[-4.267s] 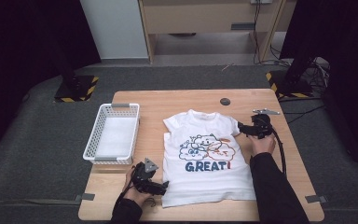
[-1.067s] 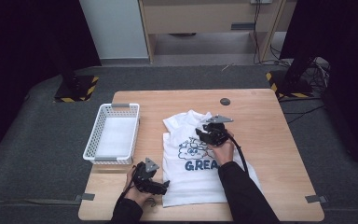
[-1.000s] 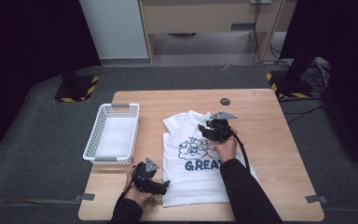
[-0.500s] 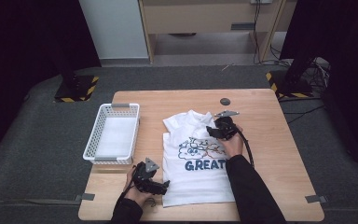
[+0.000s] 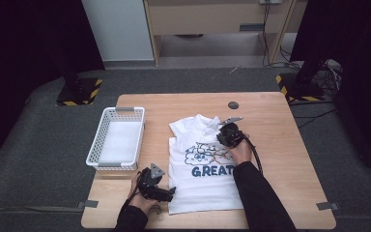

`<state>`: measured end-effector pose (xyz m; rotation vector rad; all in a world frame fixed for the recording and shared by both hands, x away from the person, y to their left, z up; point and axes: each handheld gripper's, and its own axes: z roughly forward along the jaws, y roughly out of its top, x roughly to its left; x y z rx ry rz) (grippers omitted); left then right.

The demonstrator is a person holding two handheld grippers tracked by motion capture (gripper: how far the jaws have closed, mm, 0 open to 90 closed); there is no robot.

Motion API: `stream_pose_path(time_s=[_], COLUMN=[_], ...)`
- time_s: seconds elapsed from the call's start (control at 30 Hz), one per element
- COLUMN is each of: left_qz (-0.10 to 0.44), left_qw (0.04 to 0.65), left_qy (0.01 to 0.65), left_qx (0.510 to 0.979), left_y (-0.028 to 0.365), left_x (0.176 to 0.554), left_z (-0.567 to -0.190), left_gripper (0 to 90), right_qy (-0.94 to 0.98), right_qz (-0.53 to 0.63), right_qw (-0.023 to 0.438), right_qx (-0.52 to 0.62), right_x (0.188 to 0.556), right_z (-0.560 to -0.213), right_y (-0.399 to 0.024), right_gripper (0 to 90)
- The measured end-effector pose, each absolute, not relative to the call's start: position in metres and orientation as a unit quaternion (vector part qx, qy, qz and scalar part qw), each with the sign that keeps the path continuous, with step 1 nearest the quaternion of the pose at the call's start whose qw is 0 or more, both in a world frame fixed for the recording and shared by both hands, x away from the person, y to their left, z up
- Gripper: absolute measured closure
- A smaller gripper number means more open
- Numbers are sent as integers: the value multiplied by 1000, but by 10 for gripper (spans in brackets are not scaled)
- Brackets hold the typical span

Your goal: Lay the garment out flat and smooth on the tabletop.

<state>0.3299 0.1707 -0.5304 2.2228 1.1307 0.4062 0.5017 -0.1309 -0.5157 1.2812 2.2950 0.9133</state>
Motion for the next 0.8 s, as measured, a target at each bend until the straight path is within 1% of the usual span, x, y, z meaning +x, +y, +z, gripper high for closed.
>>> stream_pose_path(time_s=[0.1, 0.43, 0.8], left_qz=[153, 153, 151], left_qw=[301, 296, 289], left_qy=[427, 433, 438], left_qx=[838, 838, 838], left_y=[171, 169, 168], left_x=[330, 330, 330], left_z=[-530, -529, -528], left_gripper=[0, 0, 0], right_qy=[802, 751, 729], right_qz=[335, 375, 356], right_qw=[180, 199, 213], right_qx=[461, 505, 545], right_x=[502, 504, 514], right_z=[-512, -496, -506], right_y=[-135, -159, -191], right_gripper=[850, 851, 845])
